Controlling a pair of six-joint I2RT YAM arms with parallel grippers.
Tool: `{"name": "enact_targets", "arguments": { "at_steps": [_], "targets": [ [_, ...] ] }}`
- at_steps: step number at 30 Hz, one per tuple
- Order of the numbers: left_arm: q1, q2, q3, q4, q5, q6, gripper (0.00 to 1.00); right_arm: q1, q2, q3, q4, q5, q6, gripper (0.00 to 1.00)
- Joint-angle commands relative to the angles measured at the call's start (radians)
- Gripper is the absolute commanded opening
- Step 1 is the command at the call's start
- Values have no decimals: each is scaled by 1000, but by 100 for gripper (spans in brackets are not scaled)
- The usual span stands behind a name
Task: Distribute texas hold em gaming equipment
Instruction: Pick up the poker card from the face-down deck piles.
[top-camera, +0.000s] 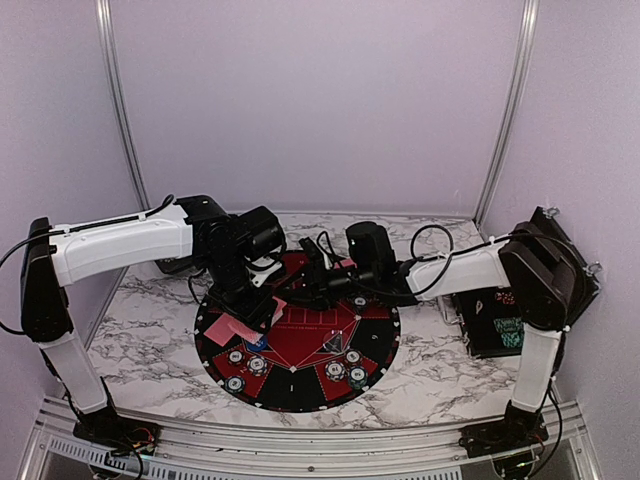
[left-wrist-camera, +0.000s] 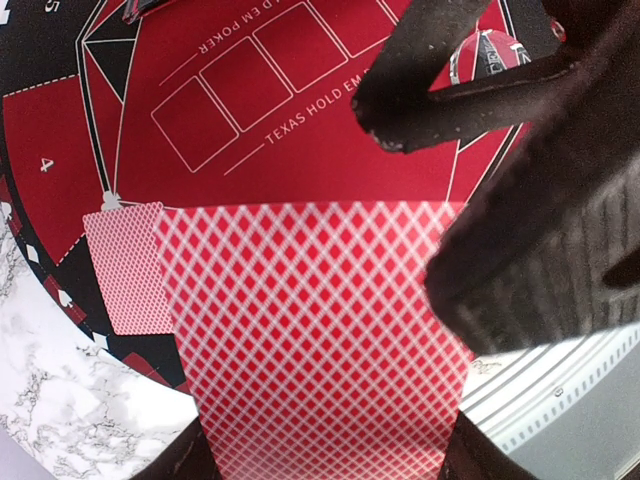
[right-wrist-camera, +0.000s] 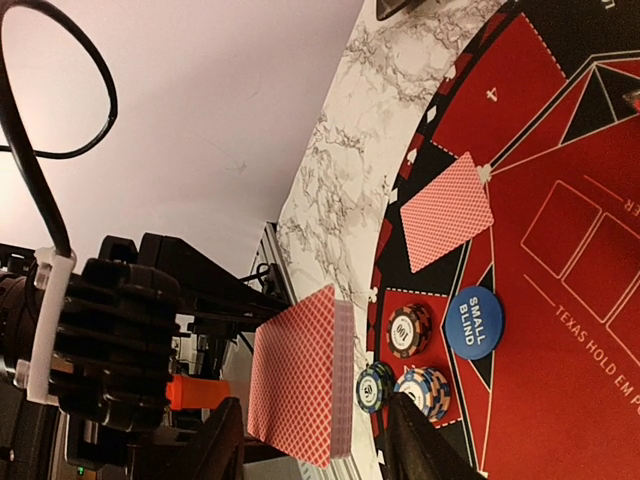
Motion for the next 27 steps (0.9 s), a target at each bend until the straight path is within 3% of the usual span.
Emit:
{"name": "enact_targets", "arguments": {
  "at_steps": [1, 17, 27],
  "targets": [
    [-5, -11, 25, -22, -7, 1, 53, -6, -40, -19, 21, 6, 14, 45],
    [-5, -4, 30, -22, -10, 1, 53, 17, -37, -39, 55, -8, 43, 26],
    [-4, -2, 30, -22, -10, 3, 53, 23, -23, -40, 69, -19, 57, 20]
  ]
}}
